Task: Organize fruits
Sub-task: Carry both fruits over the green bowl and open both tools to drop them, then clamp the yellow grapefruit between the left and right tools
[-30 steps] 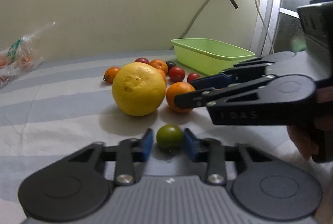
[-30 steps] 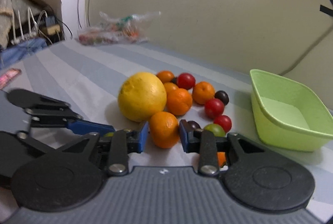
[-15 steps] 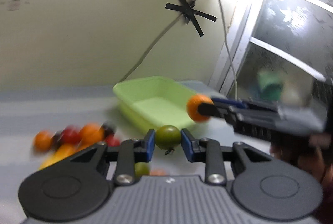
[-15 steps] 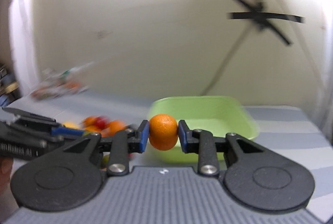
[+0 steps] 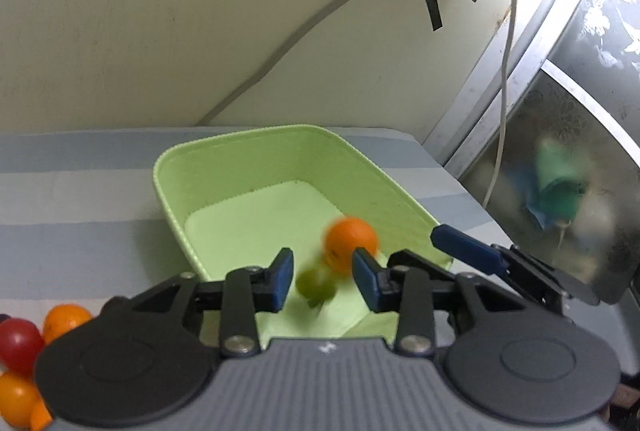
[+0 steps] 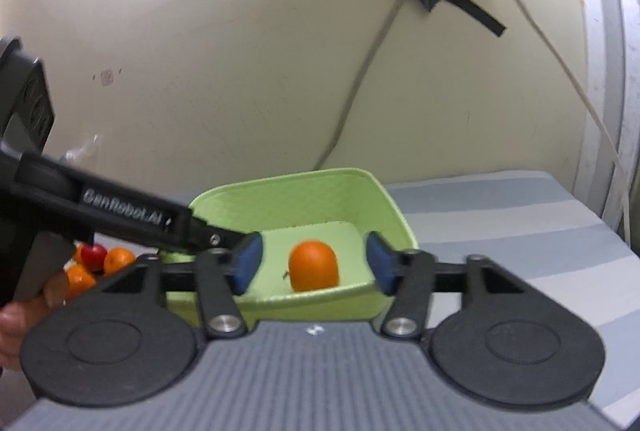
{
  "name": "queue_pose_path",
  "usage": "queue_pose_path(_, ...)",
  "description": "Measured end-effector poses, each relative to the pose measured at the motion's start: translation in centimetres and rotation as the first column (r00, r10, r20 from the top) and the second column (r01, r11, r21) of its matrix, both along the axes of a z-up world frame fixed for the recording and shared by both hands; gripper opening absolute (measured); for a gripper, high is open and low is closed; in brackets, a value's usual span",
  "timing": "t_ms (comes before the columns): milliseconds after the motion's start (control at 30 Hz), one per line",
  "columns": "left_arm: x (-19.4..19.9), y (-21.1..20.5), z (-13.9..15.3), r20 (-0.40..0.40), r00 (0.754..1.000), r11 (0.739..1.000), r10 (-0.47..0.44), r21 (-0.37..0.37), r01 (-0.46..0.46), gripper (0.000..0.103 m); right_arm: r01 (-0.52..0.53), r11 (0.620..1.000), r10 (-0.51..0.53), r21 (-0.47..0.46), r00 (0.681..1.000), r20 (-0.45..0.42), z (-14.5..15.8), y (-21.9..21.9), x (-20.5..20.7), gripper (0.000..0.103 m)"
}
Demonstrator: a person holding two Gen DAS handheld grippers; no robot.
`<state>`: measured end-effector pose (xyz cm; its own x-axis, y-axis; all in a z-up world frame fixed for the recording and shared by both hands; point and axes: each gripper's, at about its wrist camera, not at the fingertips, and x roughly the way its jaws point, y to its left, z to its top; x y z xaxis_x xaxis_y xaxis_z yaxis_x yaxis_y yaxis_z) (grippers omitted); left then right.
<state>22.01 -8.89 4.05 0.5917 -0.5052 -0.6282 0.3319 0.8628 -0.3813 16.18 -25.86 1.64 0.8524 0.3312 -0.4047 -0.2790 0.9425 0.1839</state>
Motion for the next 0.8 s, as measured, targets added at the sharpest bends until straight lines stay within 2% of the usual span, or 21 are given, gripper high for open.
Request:
queue_pose_path(133,-2.8,3.7,3.1,0.073,0.997,0.996,0.019,-0.092,-0.013,0.035,0.000,0.998,-0.001,0.057,1.000,0.024,0.5,-1.5,-1.5,0.061)
queue_pose_path(200,-5.1,6.9,4.7,0.125,0.990,0.988,0.059,-0.148,-0.040,0.042,-0.015,0.996,0.011,0.088,0.999,0.039,1.2,-1.7,-2.3,0.061)
queue_pose_path(333,-9.7,13.5,5.8,0.178,0.967,0.974,0.180,-0.170,-0.150,0.045,-0.129,0.984,0.122,0.122,0.990,0.067,2.6,0.1,-4.5,0.061)
queue_pose_path(433,-12.1,17.5,4.4,0.143,0.958,0.959,0.247,-0.178,-0.220,0.045,-0.278,0.957,0.273,0.085,0.960,0.068,3.1,4.0,-6.6,0.061)
queue_pose_path(500,-12.9,19.2,2.7,0.093,0.956,0.948,0.279,-0.186,-0.258,0.043,-0.359,0.931,0.357,0.062,0.933,0.044,2.9,6.9,-7.4,0.061)
queue_pose_path(567,-13.3,20.3,1.0,0.034,0.956,0.934,0.291,-0.226,-0.276,0.043,-0.420,0.906,0.420,0.048,0.907,0.010,2.6,9.8,-7.7,0.061)
queue_pose_path(733,-12.8,21.3,-2.0,-0.050,0.960,0.905,0.274,-0.325,-0.275,0.043,-0.440,0.896,0.444,0.065,0.892,-0.085,1.6,14.2,-6.1,0.061)
queue_pose_path(800,-12.5,21.8,-2.7,-0.072,0.959,0.884,0.273,-0.376,-0.279,0.046,-0.436,0.897,0.442,0.072,0.889,-0.121,1.0,14.8,-5.2,0.061)
